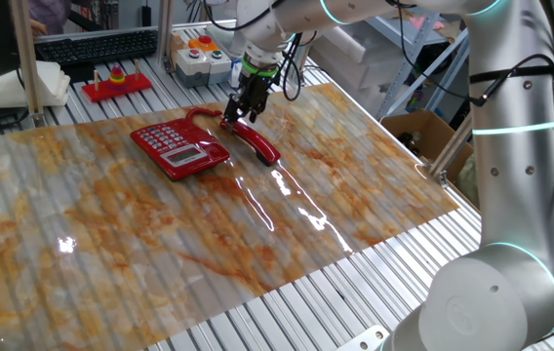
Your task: Place the handset of the telephone on the corresponding phone cradle
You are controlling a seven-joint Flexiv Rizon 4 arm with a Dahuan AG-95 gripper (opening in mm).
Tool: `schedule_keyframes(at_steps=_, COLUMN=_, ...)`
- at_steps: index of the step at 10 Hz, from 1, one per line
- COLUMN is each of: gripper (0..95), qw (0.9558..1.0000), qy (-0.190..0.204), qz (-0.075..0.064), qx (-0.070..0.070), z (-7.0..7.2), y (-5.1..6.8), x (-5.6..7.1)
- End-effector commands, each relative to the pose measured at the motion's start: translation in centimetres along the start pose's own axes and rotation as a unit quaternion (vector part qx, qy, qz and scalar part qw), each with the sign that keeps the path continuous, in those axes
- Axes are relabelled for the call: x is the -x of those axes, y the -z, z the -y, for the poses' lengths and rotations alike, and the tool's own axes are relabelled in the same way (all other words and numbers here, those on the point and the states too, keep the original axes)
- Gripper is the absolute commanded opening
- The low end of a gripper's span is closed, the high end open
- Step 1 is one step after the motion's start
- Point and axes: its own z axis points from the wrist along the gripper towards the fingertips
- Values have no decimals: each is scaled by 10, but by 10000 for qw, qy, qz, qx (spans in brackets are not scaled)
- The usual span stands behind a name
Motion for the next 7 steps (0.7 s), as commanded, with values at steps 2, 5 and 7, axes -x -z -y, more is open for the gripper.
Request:
schedule_keyframes(at_steps=2, gripper=760, qw=9999, qy=85, qz=-47, qx=-59, z=0, y=1, x=0)
schedule_keyframes(at_steps=5, gripper=760, qw=9995, qy=255, qz=-148, qx=-131, z=0, y=1, x=0)
schedule_keyframes(at_steps=7, gripper=760, qw=9990, qy=358, qz=-185, qx=-203, z=0, y=0, x=0)
